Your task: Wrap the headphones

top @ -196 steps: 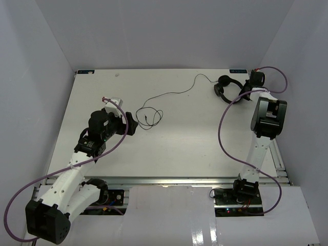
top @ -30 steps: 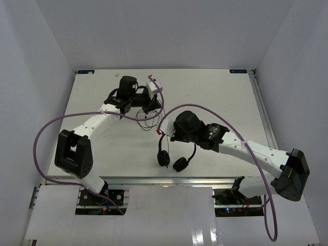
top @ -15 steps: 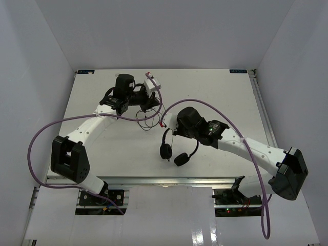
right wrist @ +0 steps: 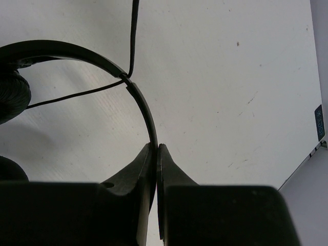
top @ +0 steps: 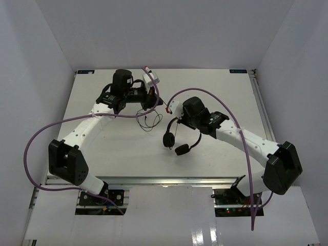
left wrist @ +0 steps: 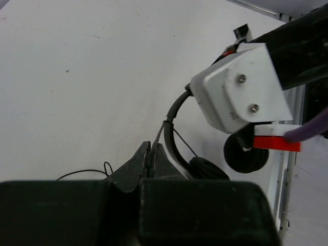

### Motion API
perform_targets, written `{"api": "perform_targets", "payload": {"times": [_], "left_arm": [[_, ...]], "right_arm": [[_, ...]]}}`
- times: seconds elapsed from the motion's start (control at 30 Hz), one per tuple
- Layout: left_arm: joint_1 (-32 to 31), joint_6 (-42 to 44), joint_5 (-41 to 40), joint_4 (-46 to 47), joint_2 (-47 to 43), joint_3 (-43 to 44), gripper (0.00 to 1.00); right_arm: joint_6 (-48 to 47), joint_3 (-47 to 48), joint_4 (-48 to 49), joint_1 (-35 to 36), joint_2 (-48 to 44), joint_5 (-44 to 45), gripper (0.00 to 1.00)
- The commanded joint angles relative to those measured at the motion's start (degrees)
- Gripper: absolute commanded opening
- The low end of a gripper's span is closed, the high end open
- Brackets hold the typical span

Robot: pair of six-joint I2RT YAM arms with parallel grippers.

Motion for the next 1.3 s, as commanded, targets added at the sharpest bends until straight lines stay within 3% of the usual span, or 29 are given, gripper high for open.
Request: {"api": "perform_targets", "payload": {"times": [0.0, 0.47, 0.83, 1.27], "left_arm": [[0.02, -6.17, 8.97, -1.99, -0.83, 4.94, 0.02], [-1.81, -16.54, 17.54, -1.84, 2.48, 6.52, 0.03], [-6.22, -21.17, 17.91, -1.69, 7.27, 11.20, 0.04], [-10.04, -25.77, 16.55, -1.66, 12.99, 16.72, 0.04]], "right_arm": [[2.77, 4.60, 1.70, -1.94, 1.82, -0.84, 0.08], [9.39, 14.72, 1.78, -8.68, 9.50, -2.73, 0.08], [12.25, 21.08, 1.69, -9.60, 14.21, -4.90, 0.08], [13.19, 22.01, 2.02, -9.66, 15.82, -5.04, 0.08]]}}
